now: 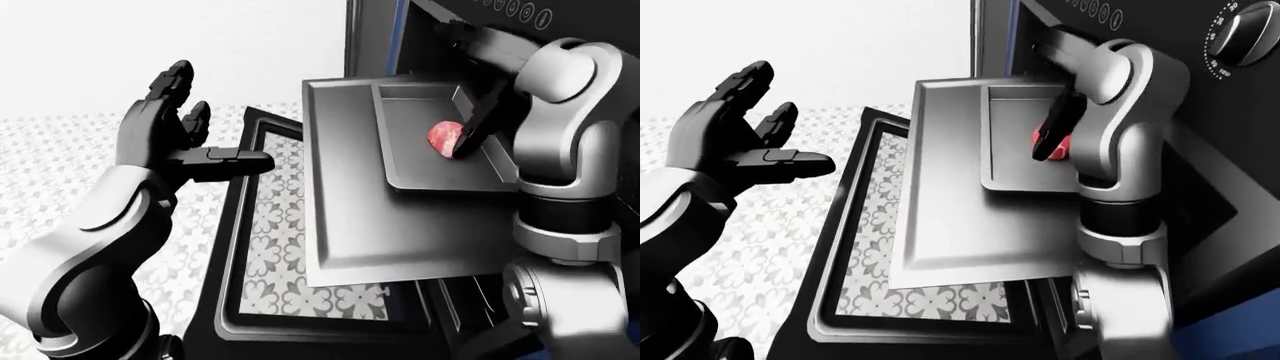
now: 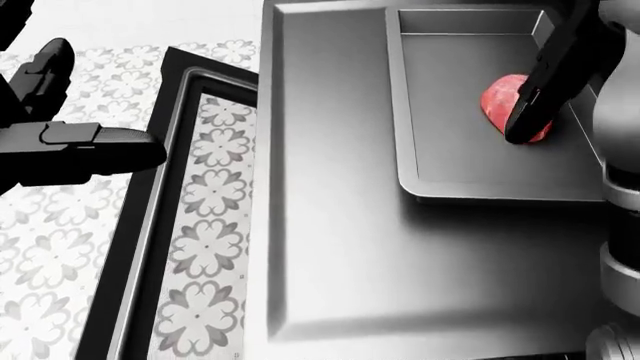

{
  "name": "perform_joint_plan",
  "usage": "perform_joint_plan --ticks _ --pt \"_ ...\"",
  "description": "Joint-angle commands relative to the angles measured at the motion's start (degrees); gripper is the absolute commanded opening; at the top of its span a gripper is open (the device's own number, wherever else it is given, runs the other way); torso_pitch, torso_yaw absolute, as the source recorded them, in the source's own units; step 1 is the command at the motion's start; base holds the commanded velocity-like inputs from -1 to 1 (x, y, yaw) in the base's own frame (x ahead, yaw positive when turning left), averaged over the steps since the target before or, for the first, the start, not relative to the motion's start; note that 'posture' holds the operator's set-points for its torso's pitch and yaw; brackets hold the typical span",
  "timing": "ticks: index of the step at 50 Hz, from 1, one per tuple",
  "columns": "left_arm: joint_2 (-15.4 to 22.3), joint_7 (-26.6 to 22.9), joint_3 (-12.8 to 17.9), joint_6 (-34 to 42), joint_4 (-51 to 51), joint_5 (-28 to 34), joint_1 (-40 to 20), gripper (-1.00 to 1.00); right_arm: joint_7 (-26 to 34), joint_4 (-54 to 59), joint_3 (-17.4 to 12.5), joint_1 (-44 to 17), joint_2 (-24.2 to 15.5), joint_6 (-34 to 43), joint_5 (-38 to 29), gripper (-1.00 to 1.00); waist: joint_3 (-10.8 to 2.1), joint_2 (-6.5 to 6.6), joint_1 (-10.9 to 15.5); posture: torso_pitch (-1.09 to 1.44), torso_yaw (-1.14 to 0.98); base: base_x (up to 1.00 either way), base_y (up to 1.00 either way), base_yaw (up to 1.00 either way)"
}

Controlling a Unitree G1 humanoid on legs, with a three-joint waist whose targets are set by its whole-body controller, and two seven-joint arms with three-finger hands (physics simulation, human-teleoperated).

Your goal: Pick the steak from the top rack in the oven and place it on the plate on the counter.

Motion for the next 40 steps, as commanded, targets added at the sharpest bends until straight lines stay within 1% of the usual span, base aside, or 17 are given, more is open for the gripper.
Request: perform_joint_plan --ticks 1,3,5,12,16,21,26,30,35,40 --pt "1.0 0.4 0.9 -1.9 -1.2 -0.2 -1.9 1.0 -1.5 -0.5 -1.0 -2.1 -1.3 -4.2 -1.9 1.0 -1.67 -0.06 -0.1 0.0 0.0 0.0 0.0 0.0" --pt "1.5 0.8 1.3 -1.0 -0.9 -0.9 -2.4 1.0 -1.3 0.0 -1.2 -2.4 -1.6 -6.5 -2.8 1.0 -1.62 -0.07 -0.1 0.0 0.0 0.0 0.0 0.0" --pt "1.6 1.0 1.4 -1.1 -0.8 -1.5 -2.6 1.0 -2.4 1.6 -1.2 -2.4 -1.7 -9.1 -3.6 1.0 -1.55 -0.09 -0.1 0.0 0.0 0.0 0.0 0.0" --pt "2.7 2.0 1.8 -0.8 -0.9 -3.4 -3.0 1.0 -3.1 5.8 -1.2 -4.3 -1.8 -14.1 -6.4 1.0 -0.56 -0.09 -0.1 0.05 0.0 0.0 0.0 0.0" --pt "3.4 2.2 2.0 -1.0 -0.8 -4.3 -3.2 1.0 -3.3 7.9 -1.2 -5.6 -2.2 -16.6 -7.9 1.0 0.48 -0.07 -0.2 0.08 0.0 0.0 0.0 0.0" --pt "4.0 2.9 2.0 -1.0 -0.7 -5.8 -3.8 1.0 -4.6 9.5 -0.9 -5.7 -2.4 -19.4 -9.6 1.0 1.96 -0.15 -0.2 0.13 0.0 0.0 0.0 0.0" --pt "4.9 3.6 2.4 -1.1 -0.2 -7.2 -4.2 1.0 -5.8 11.1 -1.1 -6.2 -2.0 -20.3 -10.4 1.0 3.4 -0.15 -0.3 0.18 0.0 0.0 0.0 0.0" --pt "5.1 3.4 1.6 -2.6 0.1 -6.8 -3.0 1.0 -5.7 11.4 -1.4 -7.0 -2.6 -20.8 -11.2 1.0 4.56 -0.12 -0.4 0.22 0.0 0.0 0.0 0.0" --pt "5.1 3.9 1.8 -2.4 0.0 -7.3 -3.1 1.0 -6.5 13.2 -1.4 -8.0 -2.8 -21.0 -11.7 1.0 5.98 -0.14 -0.5 0.27 0.0 0.0 0.0 0.0" --pt "5.3 3.8 1.5 -2.9 0.1 -7.3 -3.0 1.0 -8.6 17.1 -1.1 -11.1 -2.7 -21.2 -11.7 1.0 7.31 -0.27 -0.8 0.32 0.0 0.0 0.0 0.0"
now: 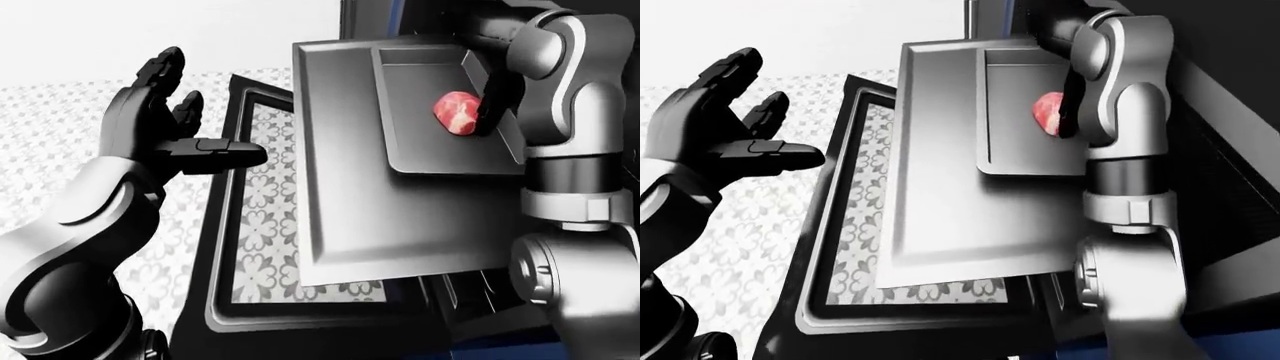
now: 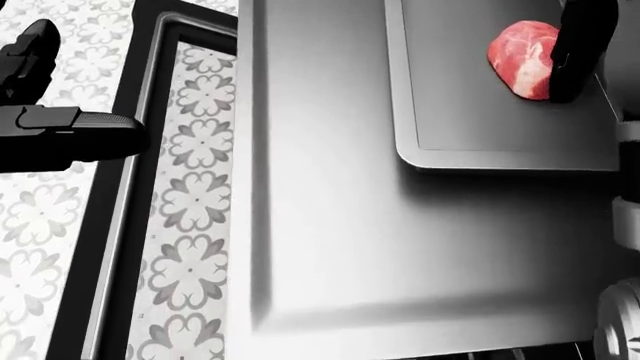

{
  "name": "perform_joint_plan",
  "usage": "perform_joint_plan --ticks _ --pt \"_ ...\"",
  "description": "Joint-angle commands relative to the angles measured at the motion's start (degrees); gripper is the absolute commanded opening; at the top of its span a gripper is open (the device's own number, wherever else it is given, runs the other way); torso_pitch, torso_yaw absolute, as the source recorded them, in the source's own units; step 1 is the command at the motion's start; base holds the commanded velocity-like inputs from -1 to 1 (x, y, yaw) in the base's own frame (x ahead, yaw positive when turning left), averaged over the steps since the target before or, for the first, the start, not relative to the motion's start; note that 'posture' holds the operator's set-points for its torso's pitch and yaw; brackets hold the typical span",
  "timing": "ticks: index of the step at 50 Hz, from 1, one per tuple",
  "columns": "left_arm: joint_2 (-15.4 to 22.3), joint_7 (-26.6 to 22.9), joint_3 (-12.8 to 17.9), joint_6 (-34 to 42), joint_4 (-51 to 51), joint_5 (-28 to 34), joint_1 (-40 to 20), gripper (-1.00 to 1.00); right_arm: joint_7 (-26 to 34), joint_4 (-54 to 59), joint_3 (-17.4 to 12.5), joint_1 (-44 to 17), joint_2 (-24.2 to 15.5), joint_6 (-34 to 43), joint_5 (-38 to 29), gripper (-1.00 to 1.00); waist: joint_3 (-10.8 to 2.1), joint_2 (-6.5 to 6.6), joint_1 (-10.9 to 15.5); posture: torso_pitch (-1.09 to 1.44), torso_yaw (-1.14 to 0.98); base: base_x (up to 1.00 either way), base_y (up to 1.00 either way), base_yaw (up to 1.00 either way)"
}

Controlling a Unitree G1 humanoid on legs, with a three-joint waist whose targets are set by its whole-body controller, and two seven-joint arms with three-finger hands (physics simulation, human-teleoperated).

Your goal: Pick the steak from the top rack in the oven and place it on the plate on the counter.

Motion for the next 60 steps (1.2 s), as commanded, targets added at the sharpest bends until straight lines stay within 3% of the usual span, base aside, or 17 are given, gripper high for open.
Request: perform_joint_plan --ticks 1,22,32,37,50,60 --pt "0.9 -0.2 0.8 -2.0 -0.9 0.2 -1.4 1.0 -2.1 -1.2 -0.5 -3.0 -0.7 0.0 -0.1 1.0 -1.94 -0.14 0.0 0.33 0.0 0.0 0.0 0.0" --pt "1.2 -0.7 0.7 -3.0 -0.5 0.7 -0.6 1.0 -4.6 3.0 0.3 -2.7 0.4 1.0 0.1 1.0 2.8 -0.5 0.1 0.54 0.0 0.0 0.0 0.0" --pt "1.5 -1.3 1.0 -2.9 -0.2 1.2 -0.8 1.0 -5.5 4.9 0.1 -2.6 -0.5 1.0 -0.3 0.87 4.67 -0.64 0.2 0.64 0.0 0.0 0.0 0.0" --pt "1.6 -1.8 1.1 -3.0 0.0 1.7 -0.9 1.0 -5.6 5.2 -0.3 -2.2 -1.4 1.0 -0.4 0.7 5.55 -0.7 0.3 0.69 0.0 0.0 0.0 0.0" --pt "1.5 -2.2 1.1 -3.0 0.1 2.0 -0.8 1.0 -5.5 4.6 -0.7 -1.9 -2.9 2.0 -0.8 0.36 6.45 -1.15 0.5 0.73 0.0 0.0 0.0 0.0" --pt "1.4 -2.1 1.4 -2.6 -0.2 1.9 -1.0 1.0 -4.9 3.6 -1.3 -0.8 -3.7 2.3 -0.4 0.27 6.85 -1.2 0.6 0.73 0.0 0.0 0.0 0.0"
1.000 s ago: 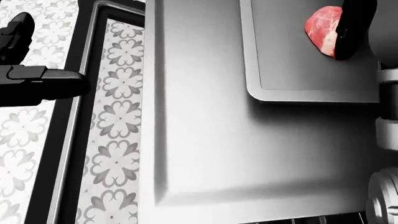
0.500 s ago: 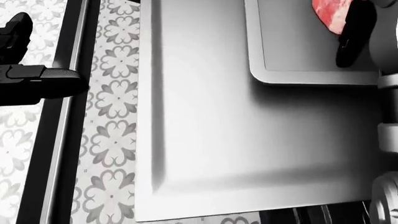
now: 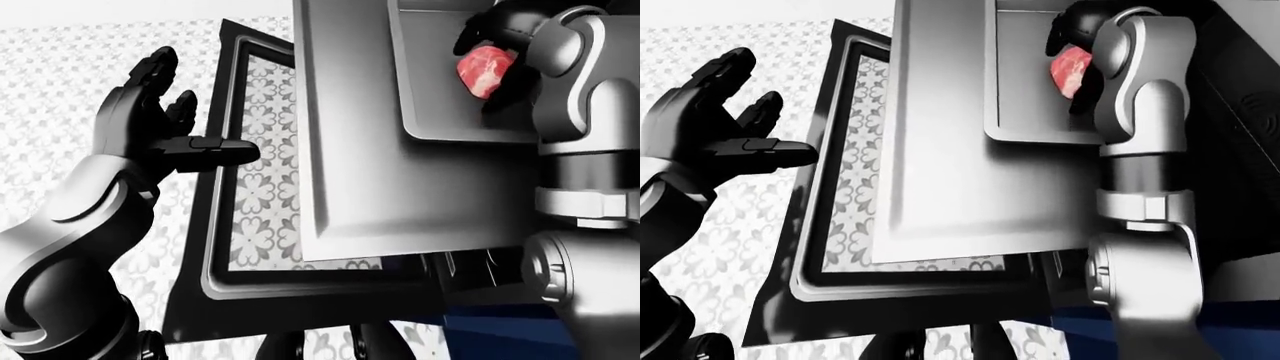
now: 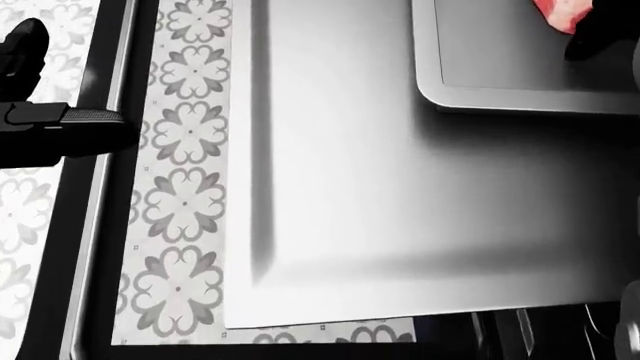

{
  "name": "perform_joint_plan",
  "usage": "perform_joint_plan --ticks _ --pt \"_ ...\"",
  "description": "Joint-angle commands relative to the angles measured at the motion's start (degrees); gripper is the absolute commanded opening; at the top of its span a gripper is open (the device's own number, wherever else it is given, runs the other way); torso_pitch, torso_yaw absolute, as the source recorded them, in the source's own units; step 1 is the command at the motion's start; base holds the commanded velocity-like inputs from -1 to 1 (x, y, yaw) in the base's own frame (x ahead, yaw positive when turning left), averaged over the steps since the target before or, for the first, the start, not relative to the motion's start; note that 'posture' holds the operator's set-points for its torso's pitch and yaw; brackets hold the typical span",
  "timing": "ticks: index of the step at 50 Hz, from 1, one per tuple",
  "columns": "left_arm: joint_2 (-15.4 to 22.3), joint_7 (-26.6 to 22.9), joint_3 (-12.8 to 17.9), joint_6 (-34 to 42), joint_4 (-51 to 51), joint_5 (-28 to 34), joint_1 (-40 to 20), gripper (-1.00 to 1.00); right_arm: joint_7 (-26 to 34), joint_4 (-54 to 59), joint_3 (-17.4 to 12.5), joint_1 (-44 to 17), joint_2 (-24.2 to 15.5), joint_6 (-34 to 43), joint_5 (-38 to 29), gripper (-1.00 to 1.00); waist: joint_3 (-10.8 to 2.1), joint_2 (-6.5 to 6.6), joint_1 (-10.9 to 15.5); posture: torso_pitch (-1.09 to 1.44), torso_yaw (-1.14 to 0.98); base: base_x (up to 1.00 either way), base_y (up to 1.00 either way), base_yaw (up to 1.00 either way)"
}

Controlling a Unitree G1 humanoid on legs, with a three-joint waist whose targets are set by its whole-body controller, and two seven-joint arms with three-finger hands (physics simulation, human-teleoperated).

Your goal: Pick the steak from the top rack in the oven and place it on the plate on the counter.

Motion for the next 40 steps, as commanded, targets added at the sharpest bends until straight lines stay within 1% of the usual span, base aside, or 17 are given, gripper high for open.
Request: perform_joint_plan --ticks 1,5,7,9,12,15,17,18,20,22,23,25,27,33,40 --pt "0.7 0.1 0.8 -1.5 -1.6 -0.2 -1.3 1.0 1.3 -0.3 -0.6 -0.4 -0.8 0.6 -0.2 0.26 -2.01 0.26 -0.3 0.73 0.0 0.0 0.0 0.0" --pt "0.7 0.0 0.6 -1.9 -1.6 0.0 -1.1 1.0 1.1 -0.6 -0.6 0.0 -0.9 0.7 0.0 0.15 -2.02 0.18 -0.2 0.73 0.0 0.0 0.0 0.0" --pt "0.7 0.0 0.7 -1.9 -1.6 0.0 -1.0 1.0 0.8 -0.3 -0.6 -0.1 -0.8 0.7 0.1 0.05 -2.02 0.16 -0.2 0.73 0.0 0.0 0.0 0.0" --pt "0.8 0.0 0.8 -1.7 -1.8 -0.1 -1.2 1.0 0.9 -0.6 -0.5 -0.1 -0.7 0.7 0.1 0.03 -2.02 0.15 -0.2 0.73 0.0 0.0 0.0 0.0" --pt "0.8 0.1 0.9 -1.6 -1.9 -0.3 -1.2 1.0 0.6 -0.3 -0.5 -0.3 -0.7 0.6 0.3 -0.07 -1.89 0.1 -0.2 0.73 0.0 0.0 0.0 0.0" --pt "0.8 0.2 0.8 -1.5 -1.9 -0.4 -1.5 1.0 1.4 -1.4 -0.6 0.1 -0.9 0.7 0.2 -0.09 -1.86 0.01 -0.2 0.73 0.0 0.0 0.0 0.0" --pt "0.9 0.4 1.0 -1.3 -2.0 -0.6 -1.6 1.0 0.4 -0.6 -0.6 0.4 -0.8 0.3 0.3 -0.1 -1.82 -0.02 -0.2 0.73 0.0 0.0 0.0 0.0" --pt "1.0 0.2 0.8 -1.7 -1.6 -0.4 -1.5 1.0 0.8 -1.1 -0.6 0.3 -0.7 0.5 0.4 -0.11 -1.78 -0.03 -0.2 0.73 0.0 0.0 0.0 0.0" --pt "1.0 0.5 1.0 -1.3 -1.9 -0.7 -1.7 1.0 1.5 -2.3 -0.6 0.4 -0.6 0.6 0.4 -0.17 -1.88 -0.12 -0.2 0.73 0.0 0.0 0.0 0.0" --pt "0.9 0.8 1.1 -1.3 -2.0 -1.0 -1.7 1.0 1.7 -3.3 -0.8 0.6 -0.3 0.5 0.9 -0.29 -1.92 -0.15 -0.2 0.73 0.0 0.0 0.0 0.0" --pt "0.9 1.0 1.1 -1.2 -2.1 -1.2 -1.8 1.0 1.7 -3.4 -0.8 0.5 -0.3 0.5 1.0 -0.31 -1.87 -0.14 -0.2 0.73 0.0 0.0 0.0 0.0" --pt "1.0 1.3 1.2 -1.3 -2.0 -1.5 -2.0 1.0 1.8 -4.1 -0.8 -0.5 -0.2 0.4 1.4 -0.44 -1.77 -0.12 -0.3 0.73 0.0 0.0 0.0 0.0" --pt "1.3 1.3 0.8 -1.4 -2.1 -1.6 -2.0 1.0 1.7 -4.1 -0.7 -1.1 -0.1 0.3 1.6 -0.5 -1.61 -0.07 -0.3 0.73 0.0 0.0 0.0 0.0" --pt "1.6 1.8 1.3 -0.8 -2.0 -2.4 -2.7 1.0 2.1 -4.8 -0.5 -3.1 0.0 0.0 2.4 -0.7 -1.1 0.13 -0.5 0.68 0.0 0.0 0.0 0.0" --pt "2.3 2.7 1.6 -0.5 -2.0 -3.7 -3.0 1.0 2.5 -5.6 -0.4 -5.5 0.4 -0.3 3.2 -0.84 -0.82 0.38 -0.7 0.61 0.0 0.0 0.0 0.0"
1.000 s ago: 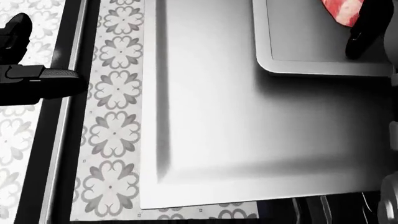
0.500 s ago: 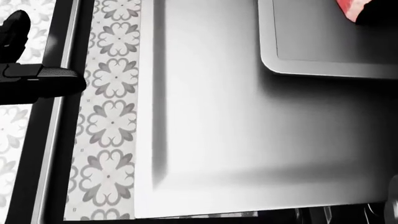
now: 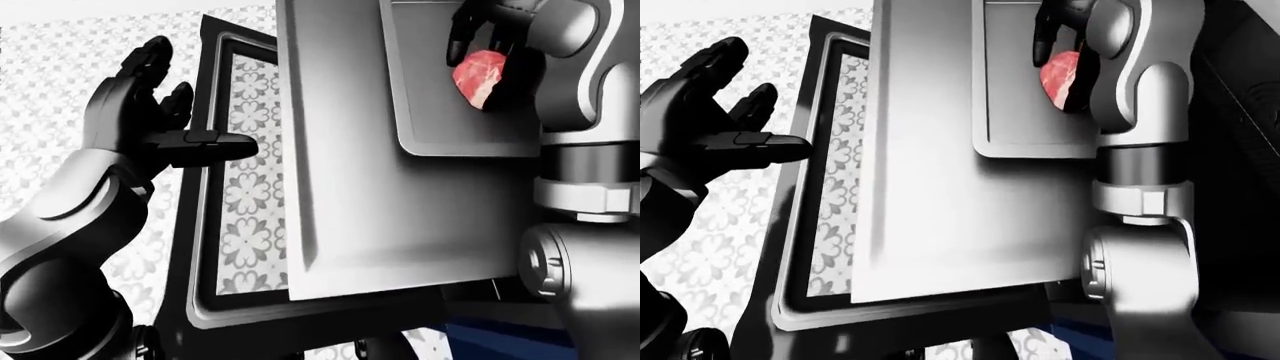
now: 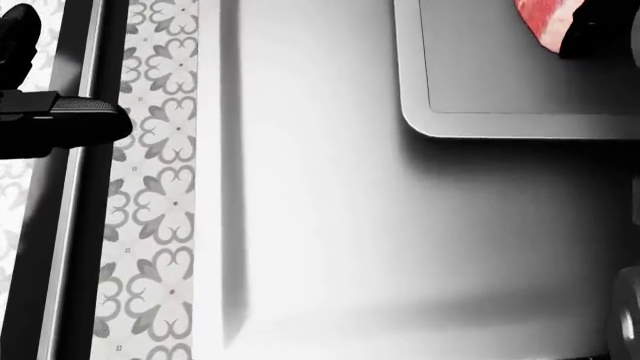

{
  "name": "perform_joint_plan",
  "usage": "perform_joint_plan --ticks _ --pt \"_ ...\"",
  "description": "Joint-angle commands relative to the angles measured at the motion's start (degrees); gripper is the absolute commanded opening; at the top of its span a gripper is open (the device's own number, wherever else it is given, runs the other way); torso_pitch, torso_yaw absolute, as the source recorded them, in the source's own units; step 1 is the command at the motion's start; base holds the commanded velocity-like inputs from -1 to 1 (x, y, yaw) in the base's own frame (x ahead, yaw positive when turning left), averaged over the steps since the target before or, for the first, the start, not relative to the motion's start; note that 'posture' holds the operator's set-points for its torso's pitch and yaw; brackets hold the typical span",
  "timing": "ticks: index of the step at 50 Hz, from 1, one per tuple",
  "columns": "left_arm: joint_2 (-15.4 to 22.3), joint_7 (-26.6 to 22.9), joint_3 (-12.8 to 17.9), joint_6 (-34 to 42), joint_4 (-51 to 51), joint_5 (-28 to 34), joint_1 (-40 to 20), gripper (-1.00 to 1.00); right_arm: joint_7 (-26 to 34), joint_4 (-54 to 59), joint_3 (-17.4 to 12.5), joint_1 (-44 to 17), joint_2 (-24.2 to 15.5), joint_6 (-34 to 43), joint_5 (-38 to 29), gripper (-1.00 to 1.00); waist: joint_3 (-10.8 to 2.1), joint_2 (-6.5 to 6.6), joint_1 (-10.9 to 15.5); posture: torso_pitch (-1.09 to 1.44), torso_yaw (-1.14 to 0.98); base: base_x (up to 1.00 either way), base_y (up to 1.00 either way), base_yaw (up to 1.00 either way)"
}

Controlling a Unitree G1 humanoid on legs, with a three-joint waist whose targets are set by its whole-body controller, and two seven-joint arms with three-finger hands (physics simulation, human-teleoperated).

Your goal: Pick the steak from the top rack in the oven and place it on the plate on the counter.

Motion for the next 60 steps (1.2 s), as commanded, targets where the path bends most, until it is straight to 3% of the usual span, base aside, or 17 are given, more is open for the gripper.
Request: perform_joint_plan --ticks 1,9,18,34,60 --pt "0.9 0.4 0.9 -1.4 -1.6 -0.5 -1.4 1.0 -0.8 -2.6 -0.8 -2.9 -0.9 -0.2 0.5 -0.87 -3.08 -0.1 0.1 0.6 0.0 0.0 0.0 0.0" --pt "1.6 0.8 0.6 -2.0 -1.5 -1.1 -1.2 1.0 -0.5 -3.6 -0.7 -4.8 -0.5 -0.1 1.6 -1.0 -3.25 0.24 0.0 0.52 0.0 0.0 0.0 0.0" --pt "2.1 1.4 1.1 -1.7 -1.5 -2.1 -1.7 1.0 -0.5 -4.4 -0.4 -6.3 0.6 0.4 2.5 -1.0 -4.89 0.31 -0.2 0.43 0.0 0.0 0.0 0.0" --pt "3.8 3.9 1.6 -1.5 -1.0 -6.0 -3.1 1.0 1.5 -8.4 -0.1 -8.1 2.2 3.8 5.5 -1.0 -10.1 1.05 -0.5 0.27 0.0 0.0 0.0 0.0" --pt "6.3 6.7 1.2 -3.6 -0.1 -10.1 -3.2 1.0 3.2 -14.0 0.0 -7.2 3.0 3.2 7.5 -1.0 -20.07 1.94 -0.1 0.02 0.0 0.0 0.0 0.0"
